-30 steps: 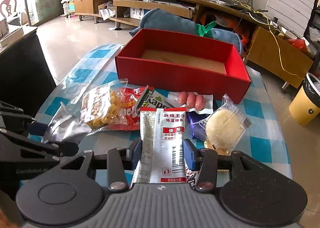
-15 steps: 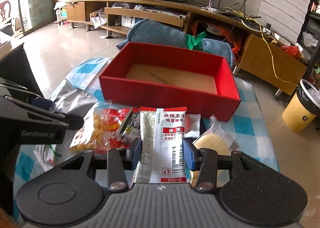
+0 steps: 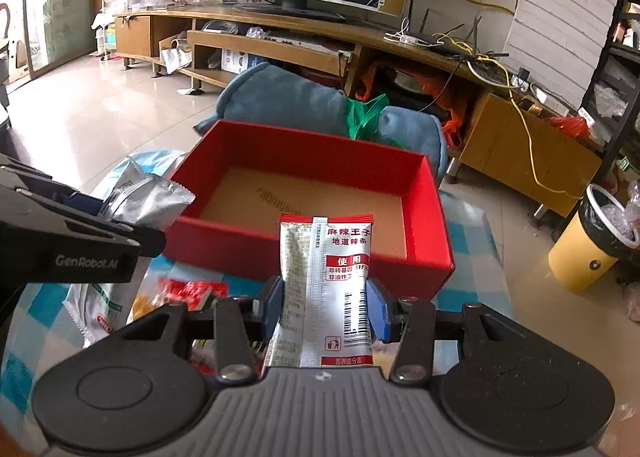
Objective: Organize snacks
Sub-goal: 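Lift and carry both held packets over the red box, then lower both packets into the red box and open both grippers, then move the left tool to the clear waffle bag while the right tool moves toward the white duck-neck packet, then close the left gripper on the waffle bag while the right gripper grasps the white packet, then carry the waffle bag and white packet over the red box, then lower both items into the red box and open both grippers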
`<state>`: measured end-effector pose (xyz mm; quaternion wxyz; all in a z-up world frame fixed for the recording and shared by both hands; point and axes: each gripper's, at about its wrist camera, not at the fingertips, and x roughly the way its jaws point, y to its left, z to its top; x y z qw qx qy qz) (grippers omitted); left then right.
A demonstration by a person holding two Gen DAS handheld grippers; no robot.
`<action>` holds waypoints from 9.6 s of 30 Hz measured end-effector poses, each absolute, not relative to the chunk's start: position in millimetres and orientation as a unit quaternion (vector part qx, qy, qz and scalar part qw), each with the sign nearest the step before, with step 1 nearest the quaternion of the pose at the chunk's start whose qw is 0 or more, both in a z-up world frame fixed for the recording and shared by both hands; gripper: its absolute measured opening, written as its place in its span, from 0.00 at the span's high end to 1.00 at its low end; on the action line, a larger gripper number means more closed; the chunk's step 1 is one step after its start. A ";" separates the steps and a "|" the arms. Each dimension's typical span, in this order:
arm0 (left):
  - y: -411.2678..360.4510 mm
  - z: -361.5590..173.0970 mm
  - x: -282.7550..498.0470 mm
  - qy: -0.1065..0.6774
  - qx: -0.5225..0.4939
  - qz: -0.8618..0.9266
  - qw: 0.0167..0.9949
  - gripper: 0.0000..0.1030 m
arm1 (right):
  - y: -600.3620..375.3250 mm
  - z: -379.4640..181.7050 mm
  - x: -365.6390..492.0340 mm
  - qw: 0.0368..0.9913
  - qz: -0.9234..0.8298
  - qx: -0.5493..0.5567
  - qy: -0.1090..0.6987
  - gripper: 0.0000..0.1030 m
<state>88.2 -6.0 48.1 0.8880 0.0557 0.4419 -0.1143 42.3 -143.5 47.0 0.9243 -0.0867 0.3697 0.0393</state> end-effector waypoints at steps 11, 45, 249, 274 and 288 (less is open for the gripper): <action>-21.0 54.1 137.3 0.425 0.052 -0.100 0.898 0.54 | -153.0 55.1 95.7 0.931 0.024 -0.084 0.354 0.59; -35.8 -11.4 224.7 0.471 0.071 -0.042 0.878 0.39 | -170.4 -26.6 218.1 0.903 0.041 -0.044 0.426 0.44; -36.8 19.9 195.2 0.485 0.023 -0.069 0.871 0.22 | -197.3 22.8 175.4 0.904 0.062 0.061 0.418 0.56; -40.4 12.9 199.1 0.494 0.029 -0.064 0.867 0.18 | -196.4 10.2 183.6 0.902 0.051 0.048 0.426 0.52; -41.3 16.3 196.6 0.492 0.029 -0.063 0.868 0.17 | -197.0 13.7 179.3 0.904 0.048 0.047 0.423 0.51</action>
